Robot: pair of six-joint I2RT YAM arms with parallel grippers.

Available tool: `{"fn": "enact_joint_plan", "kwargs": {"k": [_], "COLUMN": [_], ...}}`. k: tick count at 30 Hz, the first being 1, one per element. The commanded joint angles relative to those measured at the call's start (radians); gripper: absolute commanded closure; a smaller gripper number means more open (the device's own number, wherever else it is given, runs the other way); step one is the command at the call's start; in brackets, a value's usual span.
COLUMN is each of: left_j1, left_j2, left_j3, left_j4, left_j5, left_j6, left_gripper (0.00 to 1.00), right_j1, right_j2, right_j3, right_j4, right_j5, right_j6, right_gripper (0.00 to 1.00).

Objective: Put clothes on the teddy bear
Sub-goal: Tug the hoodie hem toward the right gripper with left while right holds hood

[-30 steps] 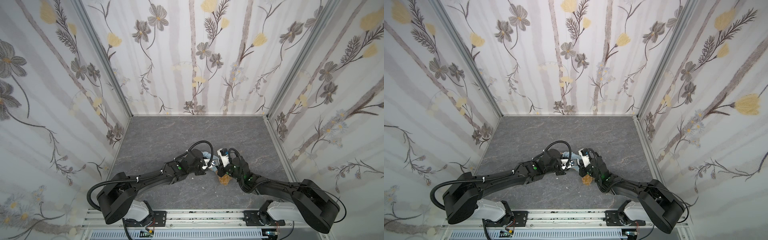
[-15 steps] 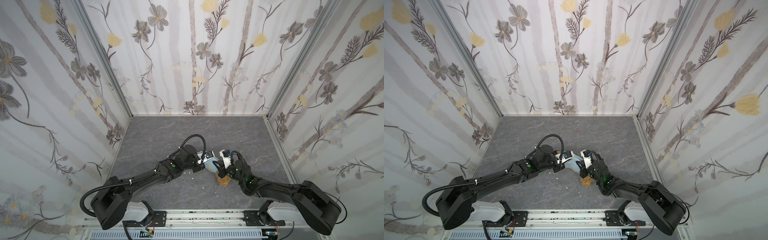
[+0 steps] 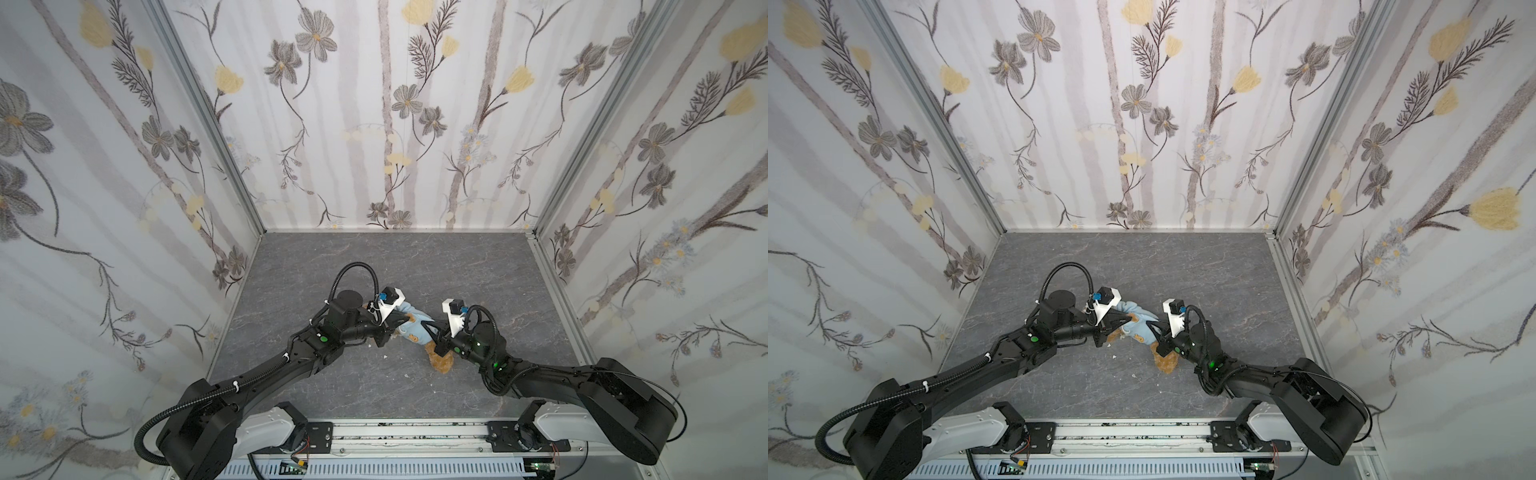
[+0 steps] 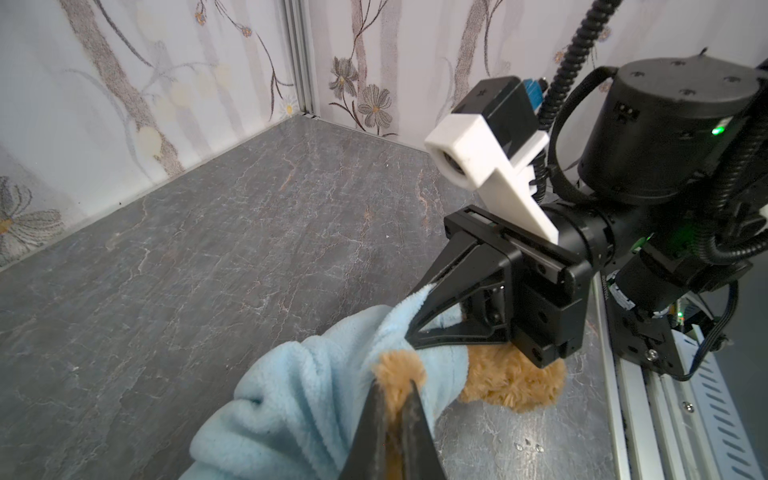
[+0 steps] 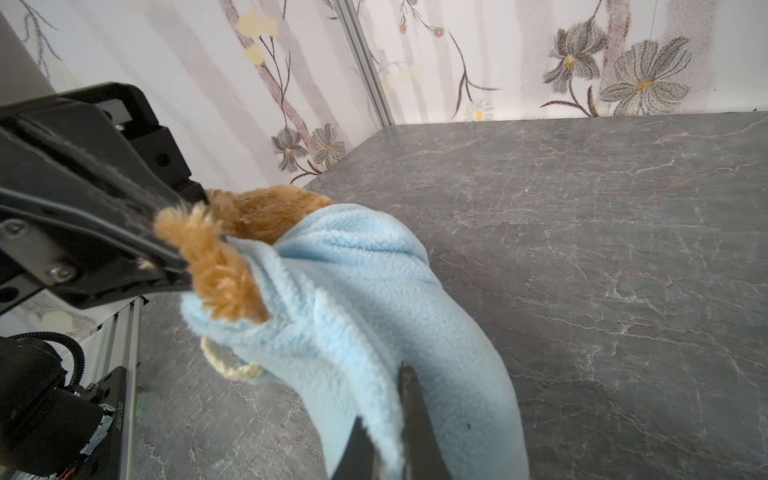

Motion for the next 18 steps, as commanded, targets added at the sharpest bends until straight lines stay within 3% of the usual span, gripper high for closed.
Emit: {"fn": "enact_joint_plan", "kwargs": {"k": [1,7,11,13,18], "left_j1": [-0.002,-0.031,-0.031,-0.032,-0.074], "left_j2": [-0.023,-0.015,-0.029,-0.037,-0.007], "left_j3": [0.008,0.009,-0.002,-0.008,0.017], "left_j4": [0.248,0.300,0.318,0.264,-0.016], "left_j5": [0.093,0.090,0.005,-0.076,-0.251], "left_j6": [-0.131,-0.213,-0.242,-0.194,0.128], "left_gripper": [1.00,1.00,1.00,1.00,1.00], "right_j1": [-0.001,0.015,0.014,0.015,0.013], "right_j2": [0.049,0.073,0.081,0.056,-0.071], "right_j3": [0.015,0.055,0.053,0.043,0.008], "right_j4": [-0.233,-0.239,-0.247,-0.247,-0.192], "right_j5": [0.228,0.222,0.230,0.220,0.129], "right_j6": [0.021,-0.007,-0.020,-0.037,-0.096], "right_gripper": [1.00,1.00,1.00,1.00,1.00]}}
